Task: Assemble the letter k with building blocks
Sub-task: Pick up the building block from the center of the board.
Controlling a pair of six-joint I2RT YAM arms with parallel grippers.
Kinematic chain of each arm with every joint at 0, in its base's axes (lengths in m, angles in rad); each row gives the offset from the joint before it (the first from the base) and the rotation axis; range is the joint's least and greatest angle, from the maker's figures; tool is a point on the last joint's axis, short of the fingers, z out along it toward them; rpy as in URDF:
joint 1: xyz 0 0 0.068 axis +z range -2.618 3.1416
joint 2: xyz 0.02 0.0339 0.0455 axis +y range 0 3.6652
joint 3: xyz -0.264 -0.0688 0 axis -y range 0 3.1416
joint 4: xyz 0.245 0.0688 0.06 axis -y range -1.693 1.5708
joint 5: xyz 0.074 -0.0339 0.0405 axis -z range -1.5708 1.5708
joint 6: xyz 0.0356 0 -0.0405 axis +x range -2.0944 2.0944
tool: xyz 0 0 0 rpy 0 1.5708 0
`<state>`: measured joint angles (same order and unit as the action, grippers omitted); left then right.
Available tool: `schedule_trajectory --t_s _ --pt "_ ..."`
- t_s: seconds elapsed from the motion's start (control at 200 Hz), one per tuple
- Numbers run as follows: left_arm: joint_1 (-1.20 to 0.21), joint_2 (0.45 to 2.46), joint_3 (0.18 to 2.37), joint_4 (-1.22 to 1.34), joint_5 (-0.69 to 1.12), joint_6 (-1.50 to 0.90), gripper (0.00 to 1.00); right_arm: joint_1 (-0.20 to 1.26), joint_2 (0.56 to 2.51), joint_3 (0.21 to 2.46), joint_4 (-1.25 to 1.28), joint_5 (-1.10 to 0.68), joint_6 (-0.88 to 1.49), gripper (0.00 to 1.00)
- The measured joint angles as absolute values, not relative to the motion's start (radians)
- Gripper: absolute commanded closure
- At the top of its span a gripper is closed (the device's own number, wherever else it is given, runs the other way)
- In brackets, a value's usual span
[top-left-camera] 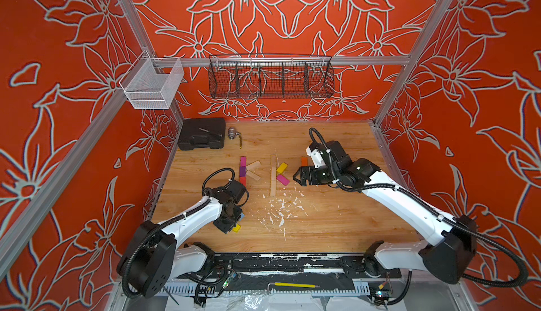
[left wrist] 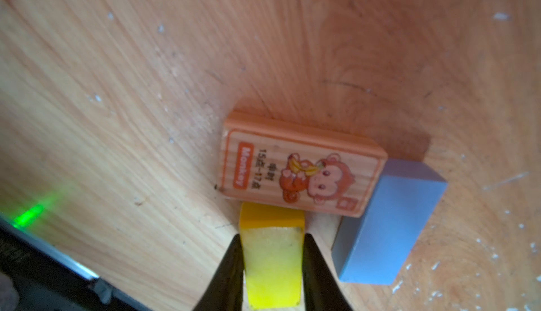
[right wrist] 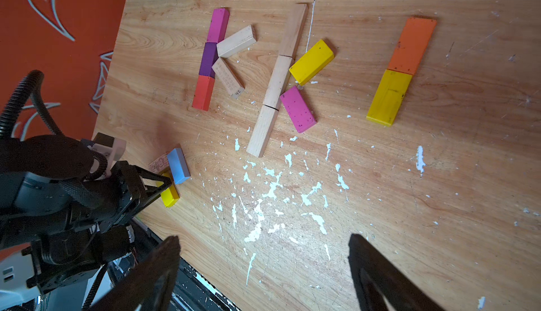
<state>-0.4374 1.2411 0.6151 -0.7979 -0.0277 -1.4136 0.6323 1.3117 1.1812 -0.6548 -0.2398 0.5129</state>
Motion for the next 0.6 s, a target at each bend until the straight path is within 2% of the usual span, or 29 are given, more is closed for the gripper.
schedule_trajectory --t_s 0.215,0.425,0.601 --pt "-0.437 1.271 0.668 -0.833 -0.019 -1.343 0.84 0.632 1.307 1.185 -0.656 -0.209 0.513 0.08" --pt "-0.447 1.287 0.873 -0.903 0.010 -1.223 0.88 0.620 1.303 1.187 -0.667 -0.139 0.512 0.08" --pt "-0.570 1.363 1.075 -0.923 0.001 -1.141 0.88 0.577 1.258 1.185 -0.671 -0.084 0.512 0.07"
